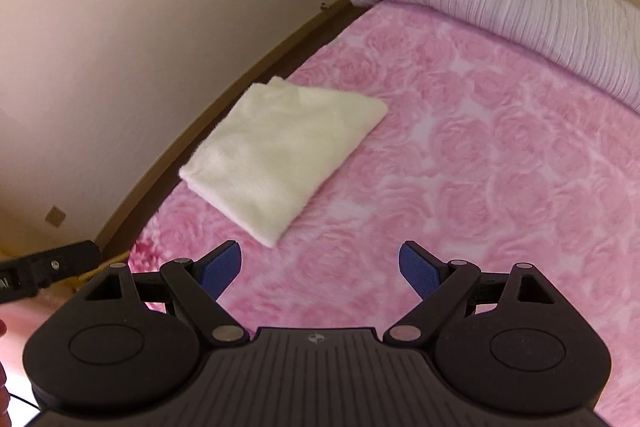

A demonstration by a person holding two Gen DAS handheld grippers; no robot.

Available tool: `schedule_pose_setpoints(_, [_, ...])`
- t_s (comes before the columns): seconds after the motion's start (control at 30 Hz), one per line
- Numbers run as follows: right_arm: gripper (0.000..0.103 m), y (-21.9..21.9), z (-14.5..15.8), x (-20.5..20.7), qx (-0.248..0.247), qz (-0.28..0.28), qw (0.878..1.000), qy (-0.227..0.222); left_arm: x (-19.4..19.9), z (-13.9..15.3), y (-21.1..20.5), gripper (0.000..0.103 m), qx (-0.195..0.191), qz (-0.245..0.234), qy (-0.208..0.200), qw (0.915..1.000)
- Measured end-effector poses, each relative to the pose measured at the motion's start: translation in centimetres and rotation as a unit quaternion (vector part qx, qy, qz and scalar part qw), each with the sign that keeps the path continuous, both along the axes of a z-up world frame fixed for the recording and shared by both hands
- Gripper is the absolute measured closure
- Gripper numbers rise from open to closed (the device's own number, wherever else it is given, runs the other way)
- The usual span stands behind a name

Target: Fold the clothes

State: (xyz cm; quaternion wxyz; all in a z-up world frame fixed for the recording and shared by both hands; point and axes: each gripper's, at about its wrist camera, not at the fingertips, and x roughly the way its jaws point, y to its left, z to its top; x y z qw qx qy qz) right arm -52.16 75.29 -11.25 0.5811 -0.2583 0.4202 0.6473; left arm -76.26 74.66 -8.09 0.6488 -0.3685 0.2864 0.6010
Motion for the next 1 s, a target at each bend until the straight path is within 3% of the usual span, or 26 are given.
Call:
schedule_pose_setpoints(0.17, [0.014,-2.2,1.3,2.4,0.008,0.021,1.000,-0.001,3.6,1.2,-3.7,0.001,0.019,0.017,0.038,0.9989])
schedule_pose_setpoints(0.57, [0.014,-3.1,2.4,5.2,0.019,0.070,0.997,-0.019,7.4,2.1,-6.1,0.001,0.053,0.056,0.080,0.9937])
schedule_pose_setpoints(1.0, [0.014,-1.7,1.8,5.3,0.033,0.102,0.994,-0.037,8.1,0.3,-4.6,0.001,0.025,0.078,0.071,0.9942])
